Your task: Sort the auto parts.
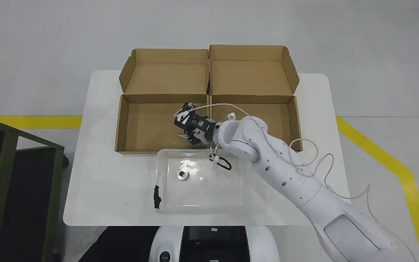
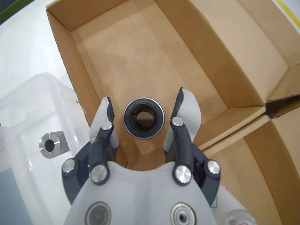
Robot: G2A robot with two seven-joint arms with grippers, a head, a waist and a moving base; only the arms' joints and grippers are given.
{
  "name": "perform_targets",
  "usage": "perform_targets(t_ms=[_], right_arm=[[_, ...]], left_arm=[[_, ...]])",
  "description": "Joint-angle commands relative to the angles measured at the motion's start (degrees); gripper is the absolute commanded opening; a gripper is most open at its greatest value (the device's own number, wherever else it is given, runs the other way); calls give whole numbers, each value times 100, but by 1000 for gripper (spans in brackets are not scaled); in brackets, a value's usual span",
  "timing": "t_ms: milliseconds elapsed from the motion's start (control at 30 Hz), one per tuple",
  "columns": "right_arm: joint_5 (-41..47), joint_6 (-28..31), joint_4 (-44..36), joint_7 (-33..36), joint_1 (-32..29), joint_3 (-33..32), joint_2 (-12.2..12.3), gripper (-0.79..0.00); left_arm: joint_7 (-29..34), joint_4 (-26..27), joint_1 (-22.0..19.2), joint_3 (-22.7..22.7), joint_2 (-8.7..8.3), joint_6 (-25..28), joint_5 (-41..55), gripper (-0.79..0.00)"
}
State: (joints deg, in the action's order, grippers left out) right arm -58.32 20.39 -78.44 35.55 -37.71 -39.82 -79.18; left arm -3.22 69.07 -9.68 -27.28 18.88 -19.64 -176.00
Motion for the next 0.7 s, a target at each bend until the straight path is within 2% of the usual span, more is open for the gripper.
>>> perform_targets(t_ms=[0, 300, 367, 433, 500, 667], right_arm=[[-74, 62, -301, -23, -108, -124, 47, -283], [-536, 710, -1725, -106, -981, -581, 315, -228], [-676, 858, -1989, -123, -1206, -651, 373, -175], [-825, 1052, -2225, -116, -1421, -687, 428, -169], [-939, 1183, -2360, -118, -1610, -728, 474, -108], [-1256, 1470, -2649, -278, -2025, -781, 568, -123]], left_arm=[[0, 0, 0, 0, 0, 0, 0, 0], [0, 0, 0, 0, 0, 0, 0, 0], [0, 0, 0, 0, 0, 0, 0, 0], [0, 0, 0, 0, 0, 0, 0, 0], [0, 0, 0, 0, 0, 0, 0, 0], [0, 0, 0, 0, 0, 0, 0, 0]])
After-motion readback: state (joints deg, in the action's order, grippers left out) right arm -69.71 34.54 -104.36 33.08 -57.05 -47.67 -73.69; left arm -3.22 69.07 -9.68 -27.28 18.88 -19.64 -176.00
